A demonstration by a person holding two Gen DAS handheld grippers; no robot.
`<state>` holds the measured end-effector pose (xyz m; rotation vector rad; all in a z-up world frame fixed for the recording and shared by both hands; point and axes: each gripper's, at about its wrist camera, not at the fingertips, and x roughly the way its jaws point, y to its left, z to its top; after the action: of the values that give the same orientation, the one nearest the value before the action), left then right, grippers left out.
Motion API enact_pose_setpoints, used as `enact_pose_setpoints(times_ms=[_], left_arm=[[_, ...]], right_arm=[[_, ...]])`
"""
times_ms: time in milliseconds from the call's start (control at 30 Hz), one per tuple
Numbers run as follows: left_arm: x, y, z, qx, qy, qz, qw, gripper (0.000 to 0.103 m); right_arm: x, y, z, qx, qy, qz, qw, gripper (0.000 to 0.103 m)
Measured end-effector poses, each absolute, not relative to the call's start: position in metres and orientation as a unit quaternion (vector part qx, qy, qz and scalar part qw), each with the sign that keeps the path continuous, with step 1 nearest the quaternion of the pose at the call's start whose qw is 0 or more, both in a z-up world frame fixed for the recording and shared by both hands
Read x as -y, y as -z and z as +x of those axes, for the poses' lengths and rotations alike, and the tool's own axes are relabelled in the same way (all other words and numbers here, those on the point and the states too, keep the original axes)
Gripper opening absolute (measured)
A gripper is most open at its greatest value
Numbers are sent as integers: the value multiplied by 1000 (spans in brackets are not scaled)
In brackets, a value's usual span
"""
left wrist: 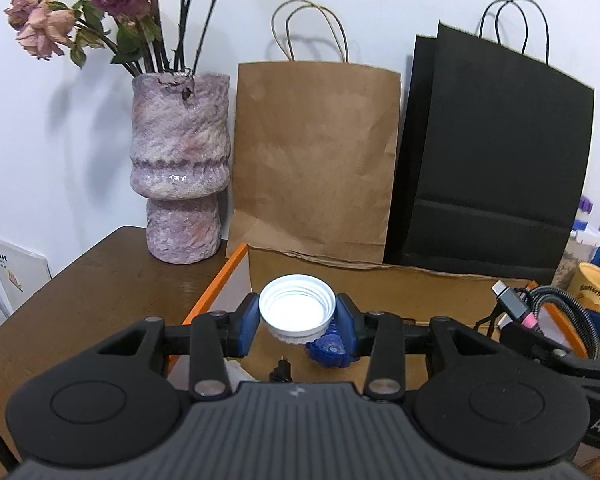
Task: Organize rigid objects
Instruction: 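Carry the braided cable and white cap over the red box with both grippers, then open both grippers to drop the cable and white cap into the box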
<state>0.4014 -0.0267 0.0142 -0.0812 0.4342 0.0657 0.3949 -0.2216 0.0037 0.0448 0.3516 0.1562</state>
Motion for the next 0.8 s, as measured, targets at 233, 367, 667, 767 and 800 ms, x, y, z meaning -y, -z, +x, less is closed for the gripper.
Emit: enact_pose_setpoints(times_ms=[233, 367, 667, 767, 800], left_arm=[[25, -7, 406, -221, -34, -33, 974, 41], [27, -7, 404, -220, -33, -26, 975, 42], [20, -10, 399, -207, -33, -38, 977, 103], [22, -11, 398, -204, -36, -32, 978, 103], [22, -11, 398, -204, -34, -33, 978, 103]], right_arm=[[222, 6, 402, -188, -75, 11, 979, 92], [220, 8, 400, -189, -70, -2, 979, 93], [228, 7, 398, -191, -46, 7, 980, 103], [228, 6, 398, -190, -46, 7, 981, 103], [228, 6, 398, -190, -46, 6, 981, 103]])
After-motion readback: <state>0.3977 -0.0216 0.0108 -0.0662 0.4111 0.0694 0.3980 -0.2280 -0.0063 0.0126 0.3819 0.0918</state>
